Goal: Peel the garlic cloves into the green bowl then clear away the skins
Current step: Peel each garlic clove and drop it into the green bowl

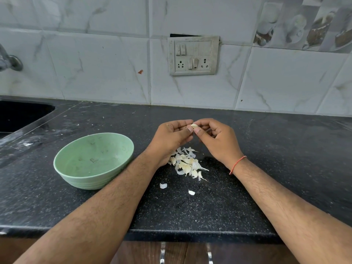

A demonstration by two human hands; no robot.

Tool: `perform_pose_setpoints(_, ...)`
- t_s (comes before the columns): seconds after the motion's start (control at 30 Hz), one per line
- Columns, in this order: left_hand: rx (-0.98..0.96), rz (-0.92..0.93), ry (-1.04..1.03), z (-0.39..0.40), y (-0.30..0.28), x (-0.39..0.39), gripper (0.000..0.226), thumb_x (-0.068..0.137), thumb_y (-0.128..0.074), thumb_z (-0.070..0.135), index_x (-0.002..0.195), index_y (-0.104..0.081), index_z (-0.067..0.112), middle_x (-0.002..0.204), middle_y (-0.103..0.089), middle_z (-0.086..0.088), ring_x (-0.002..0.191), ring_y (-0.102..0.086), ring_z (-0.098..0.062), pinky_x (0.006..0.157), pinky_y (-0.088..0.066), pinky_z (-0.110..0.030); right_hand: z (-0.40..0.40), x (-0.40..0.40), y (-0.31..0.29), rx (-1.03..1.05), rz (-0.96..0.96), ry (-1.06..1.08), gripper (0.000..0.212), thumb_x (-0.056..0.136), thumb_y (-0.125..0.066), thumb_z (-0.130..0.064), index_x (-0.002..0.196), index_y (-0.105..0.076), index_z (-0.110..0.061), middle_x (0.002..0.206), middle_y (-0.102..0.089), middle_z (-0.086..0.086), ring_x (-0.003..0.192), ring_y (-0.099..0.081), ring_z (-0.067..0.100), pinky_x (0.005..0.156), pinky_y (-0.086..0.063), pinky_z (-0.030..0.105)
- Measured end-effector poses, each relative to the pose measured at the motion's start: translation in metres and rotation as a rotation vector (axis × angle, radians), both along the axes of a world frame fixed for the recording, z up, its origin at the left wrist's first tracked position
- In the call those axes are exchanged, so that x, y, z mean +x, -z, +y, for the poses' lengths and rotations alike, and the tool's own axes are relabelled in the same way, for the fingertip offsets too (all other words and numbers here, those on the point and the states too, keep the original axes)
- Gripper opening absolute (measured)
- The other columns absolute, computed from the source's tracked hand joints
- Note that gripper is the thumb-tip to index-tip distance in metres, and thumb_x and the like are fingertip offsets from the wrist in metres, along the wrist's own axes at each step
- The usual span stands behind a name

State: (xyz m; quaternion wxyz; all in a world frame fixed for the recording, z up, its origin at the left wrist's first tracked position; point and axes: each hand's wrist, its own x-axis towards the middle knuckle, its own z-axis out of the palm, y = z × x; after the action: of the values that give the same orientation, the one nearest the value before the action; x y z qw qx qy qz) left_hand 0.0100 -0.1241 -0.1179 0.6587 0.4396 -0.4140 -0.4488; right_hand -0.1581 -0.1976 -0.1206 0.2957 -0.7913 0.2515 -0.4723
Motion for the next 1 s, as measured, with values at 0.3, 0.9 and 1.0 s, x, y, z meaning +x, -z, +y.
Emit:
perform_pose_setpoints(0.3,0.058,0.043,0.039,0.000,-0.002,-0.002,0.025,0.102,-0.065,0.001,0.126,-0.072,-0.001,0.104,-0.075,-0.009,0.093,-0.070,-0.011,0.090,-0.062,-0.024,0.003,0.005,0.002,0.291,-0.127,-0.079,0.007,0.097,-0.078,-0.029,0.103,-0.081,-0.031,0.099,-0.073,-0.012,0.085,-0.060,0.005,0.074,-0.051,0.027)
perform_pose_setpoints(0.9,0.050,-0.196,-0.099,0.000,-0.003,-0.007,0.021,0.103,-0.062,0.005,0.116,-0.077,0.010,0.092,-0.080,-0.006,0.085,-0.073,-0.013,0.081,-0.064,-0.027,0.000,-0.002,-0.010,0.731,-0.350,-0.238,0.011,0.099,-0.072,-0.024,0.108,-0.076,-0.020,0.094,-0.074,-0.001,0.081,-0.062,0.012,0.064,-0.044,0.028)
perform_pose_setpoints(1.0,0.001,-0.295,-0.168,0.002,-0.003,-0.006,0.014,0.101,-0.067,0.009,0.107,-0.080,0.012,0.091,-0.082,-0.007,0.081,-0.074,-0.014,0.081,-0.064,-0.032,0.000,-0.001,-0.009,0.713,-0.305,-0.209,0.014,0.098,-0.072,-0.020,0.109,-0.077,-0.014,0.085,-0.072,0.000,0.075,-0.061,0.012,0.060,-0.043,0.026)
